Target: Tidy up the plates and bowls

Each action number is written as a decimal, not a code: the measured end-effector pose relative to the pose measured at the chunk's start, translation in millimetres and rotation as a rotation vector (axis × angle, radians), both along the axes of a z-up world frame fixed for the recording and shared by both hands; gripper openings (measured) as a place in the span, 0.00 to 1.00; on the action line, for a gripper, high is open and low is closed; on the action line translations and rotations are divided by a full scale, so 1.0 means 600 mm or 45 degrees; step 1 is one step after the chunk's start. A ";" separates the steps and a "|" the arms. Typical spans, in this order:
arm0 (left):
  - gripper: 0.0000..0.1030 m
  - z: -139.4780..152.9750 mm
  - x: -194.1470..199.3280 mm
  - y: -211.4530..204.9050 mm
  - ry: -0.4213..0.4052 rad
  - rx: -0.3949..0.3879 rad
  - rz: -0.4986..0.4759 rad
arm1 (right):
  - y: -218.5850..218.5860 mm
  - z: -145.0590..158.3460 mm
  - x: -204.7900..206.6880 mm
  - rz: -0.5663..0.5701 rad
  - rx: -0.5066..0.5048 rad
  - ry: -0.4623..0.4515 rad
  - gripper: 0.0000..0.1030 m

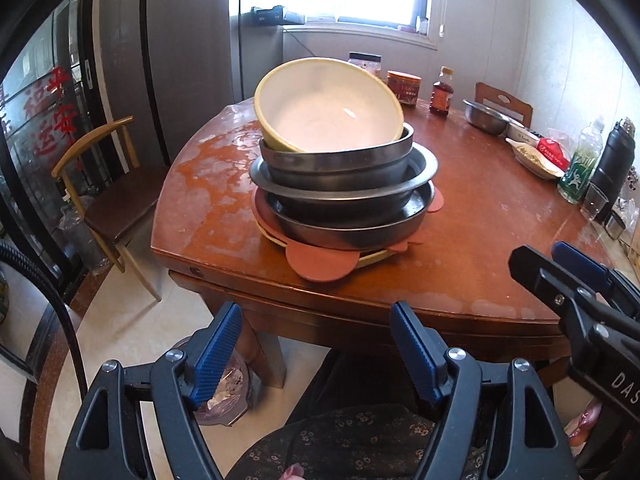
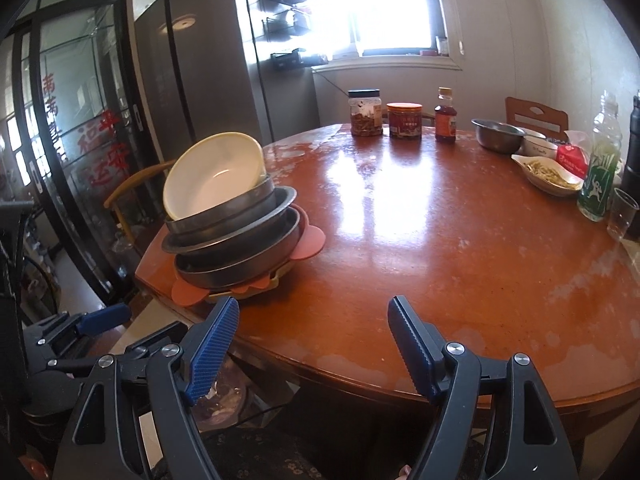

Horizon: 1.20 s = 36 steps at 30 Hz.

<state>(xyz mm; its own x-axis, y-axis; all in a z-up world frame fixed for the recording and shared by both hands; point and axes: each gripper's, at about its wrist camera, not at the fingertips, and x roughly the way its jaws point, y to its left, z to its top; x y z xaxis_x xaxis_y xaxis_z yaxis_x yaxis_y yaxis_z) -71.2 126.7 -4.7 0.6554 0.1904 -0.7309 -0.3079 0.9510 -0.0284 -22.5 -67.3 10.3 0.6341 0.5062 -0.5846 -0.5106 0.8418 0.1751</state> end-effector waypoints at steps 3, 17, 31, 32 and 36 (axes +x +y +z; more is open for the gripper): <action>0.74 -0.002 -0.001 0.001 -0.001 -0.003 0.007 | -0.003 -0.009 0.003 -0.005 -0.010 0.015 0.76; 0.74 -0.006 0.003 0.011 0.018 -0.006 0.032 | 0.009 -0.020 0.006 0.028 -0.042 0.040 0.76; 0.74 -0.013 0.004 0.009 0.034 -0.002 0.024 | 0.017 -0.024 0.005 0.043 -0.056 0.046 0.76; 0.74 -0.013 0.003 0.009 0.032 -0.001 0.024 | 0.017 -0.024 0.005 0.043 -0.057 0.046 0.76; 0.74 -0.012 0.003 0.008 0.033 0.001 0.027 | 0.017 -0.025 0.006 0.042 -0.055 0.048 0.76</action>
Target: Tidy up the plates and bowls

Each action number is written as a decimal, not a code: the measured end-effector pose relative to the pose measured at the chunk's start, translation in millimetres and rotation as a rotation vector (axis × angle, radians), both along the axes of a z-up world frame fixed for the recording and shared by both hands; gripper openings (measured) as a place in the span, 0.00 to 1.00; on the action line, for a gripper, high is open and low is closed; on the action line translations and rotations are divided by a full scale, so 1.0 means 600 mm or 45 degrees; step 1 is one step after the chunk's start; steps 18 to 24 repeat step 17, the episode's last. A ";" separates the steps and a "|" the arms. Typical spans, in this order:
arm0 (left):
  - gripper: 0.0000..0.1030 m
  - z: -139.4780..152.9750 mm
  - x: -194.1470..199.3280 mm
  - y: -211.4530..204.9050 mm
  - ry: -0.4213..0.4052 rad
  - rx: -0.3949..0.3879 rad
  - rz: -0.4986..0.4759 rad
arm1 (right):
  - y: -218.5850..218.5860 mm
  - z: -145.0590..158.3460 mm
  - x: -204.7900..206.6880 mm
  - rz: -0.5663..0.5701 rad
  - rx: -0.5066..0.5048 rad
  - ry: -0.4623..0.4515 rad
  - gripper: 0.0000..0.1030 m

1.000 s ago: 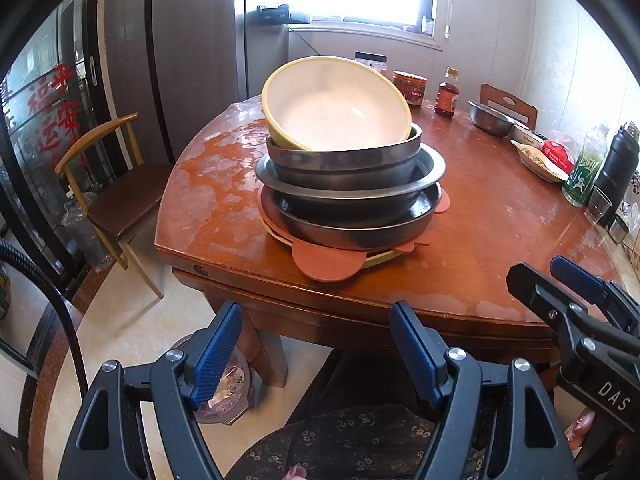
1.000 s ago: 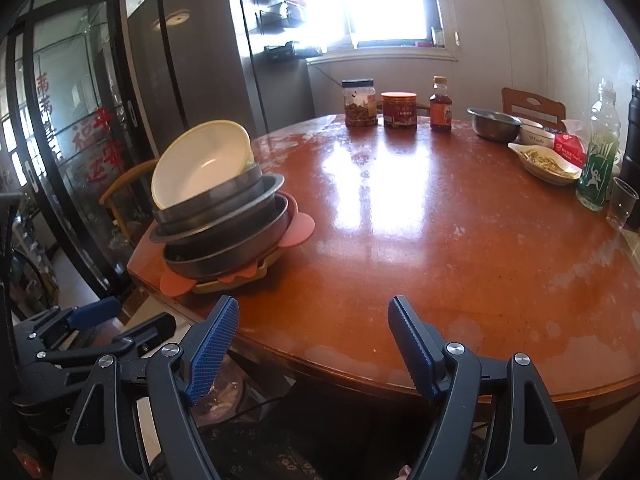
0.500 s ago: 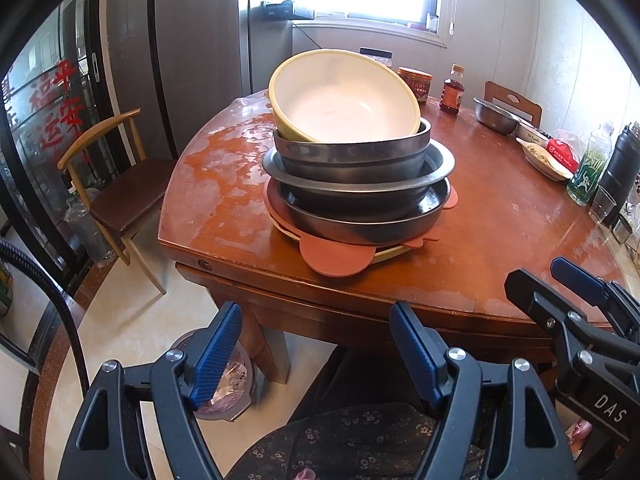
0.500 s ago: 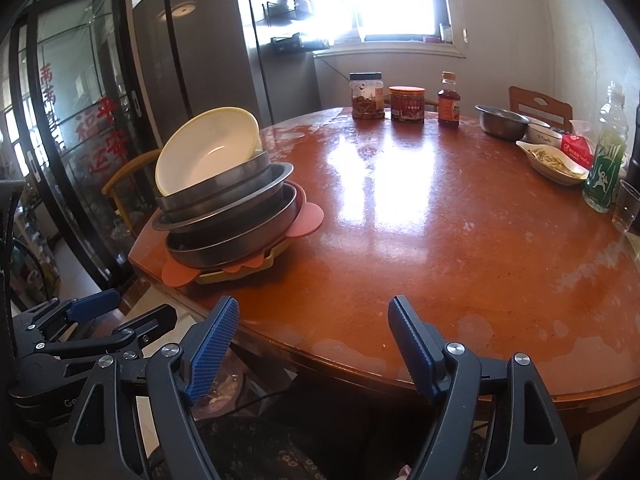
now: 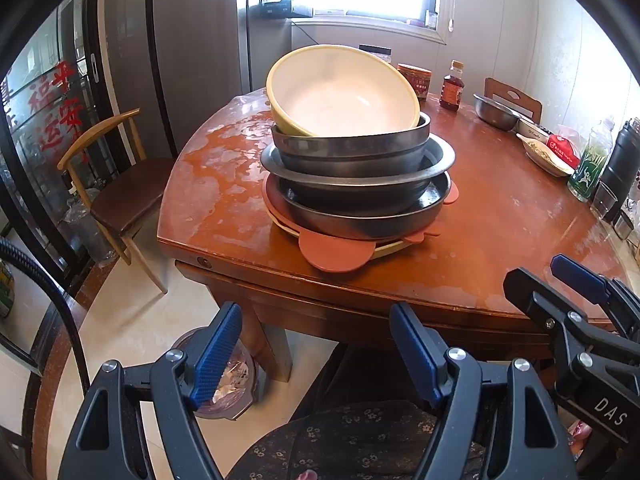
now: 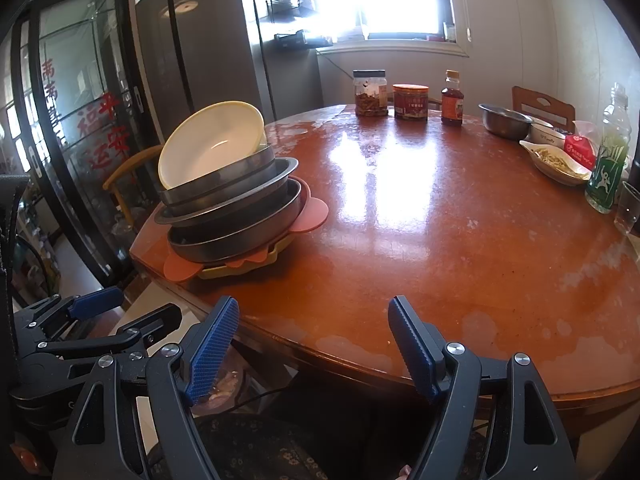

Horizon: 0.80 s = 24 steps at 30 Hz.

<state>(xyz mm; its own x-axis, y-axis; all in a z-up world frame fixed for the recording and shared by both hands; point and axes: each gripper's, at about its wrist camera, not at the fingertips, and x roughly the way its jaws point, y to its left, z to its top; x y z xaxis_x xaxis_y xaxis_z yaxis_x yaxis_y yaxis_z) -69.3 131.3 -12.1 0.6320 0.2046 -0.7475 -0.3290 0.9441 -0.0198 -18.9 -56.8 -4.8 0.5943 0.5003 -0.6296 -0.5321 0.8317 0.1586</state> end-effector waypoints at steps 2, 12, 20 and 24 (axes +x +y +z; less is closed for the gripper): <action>0.74 0.000 0.000 0.000 0.002 0.000 0.002 | 0.000 -0.001 0.000 -0.002 0.002 0.000 0.76; 0.74 -0.006 0.002 0.007 0.019 0.007 0.003 | 0.000 -0.004 0.001 -0.002 -0.007 0.007 0.76; 0.74 -0.008 0.003 0.014 0.018 0.004 -0.009 | 0.002 -0.006 0.003 -0.007 -0.012 0.014 0.76; 0.74 -0.008 0.003 0.014 0.018 0.004 -0.009 | 0.002 -0.006 0.003 -0.007 -0.012 0.014 0.76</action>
